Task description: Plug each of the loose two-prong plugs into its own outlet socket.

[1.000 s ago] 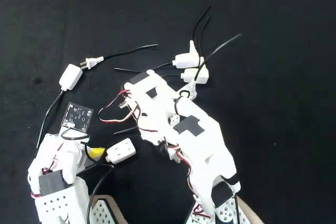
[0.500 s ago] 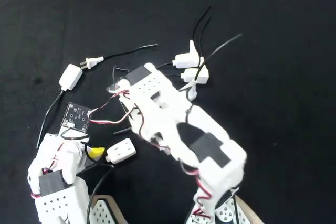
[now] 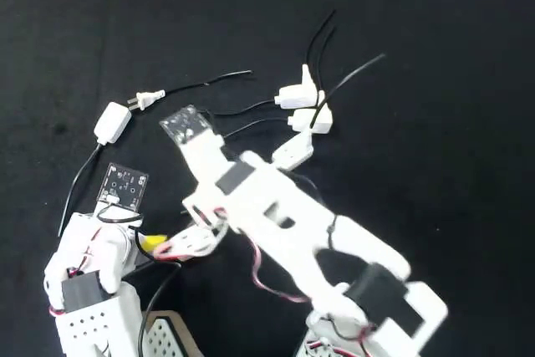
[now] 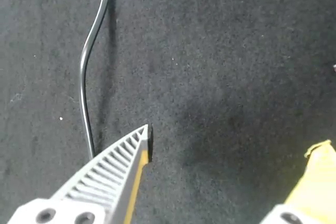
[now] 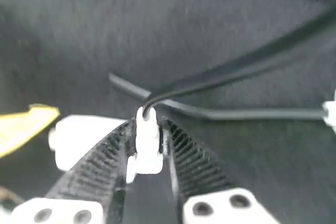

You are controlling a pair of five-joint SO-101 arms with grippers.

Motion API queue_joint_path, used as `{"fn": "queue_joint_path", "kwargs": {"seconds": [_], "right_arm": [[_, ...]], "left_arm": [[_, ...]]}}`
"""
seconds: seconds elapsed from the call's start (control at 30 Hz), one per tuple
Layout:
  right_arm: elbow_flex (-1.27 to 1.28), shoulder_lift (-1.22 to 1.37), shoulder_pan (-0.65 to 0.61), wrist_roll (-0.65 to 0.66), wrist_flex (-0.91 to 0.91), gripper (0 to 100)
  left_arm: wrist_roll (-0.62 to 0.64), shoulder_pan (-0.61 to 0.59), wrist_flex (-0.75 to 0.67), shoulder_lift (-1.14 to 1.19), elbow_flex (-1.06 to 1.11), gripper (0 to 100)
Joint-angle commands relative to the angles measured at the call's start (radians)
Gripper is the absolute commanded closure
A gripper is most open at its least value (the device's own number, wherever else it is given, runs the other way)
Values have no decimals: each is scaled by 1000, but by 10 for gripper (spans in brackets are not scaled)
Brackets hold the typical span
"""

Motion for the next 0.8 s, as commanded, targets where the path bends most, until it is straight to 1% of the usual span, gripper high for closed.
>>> {"fn": "queue_joint_path", "kwargs": {"seconds": [0.0,0.1,0.23,0.37,0.57,0.77], "right_arm": [[174,-183,-12,-23,-219,986],[302,-335,-12,-21,-292,986],[429,-519,-17,-21,-313,986],[544,-633,-29,-23,-353,986],[705,-642,-101,-71,-600,986],[714,-596,-100,-80,-629,986]], "left_arm": [[-6,-2,-18,-6,19,554],[-8,-1,-18,-6,19,554],[-8,4,-18,-6,19,554],[-8,4,-18,-6,19,554],[-6,4,-18,-6,19,554],[-6,4,-18,-6,19,554]]}}
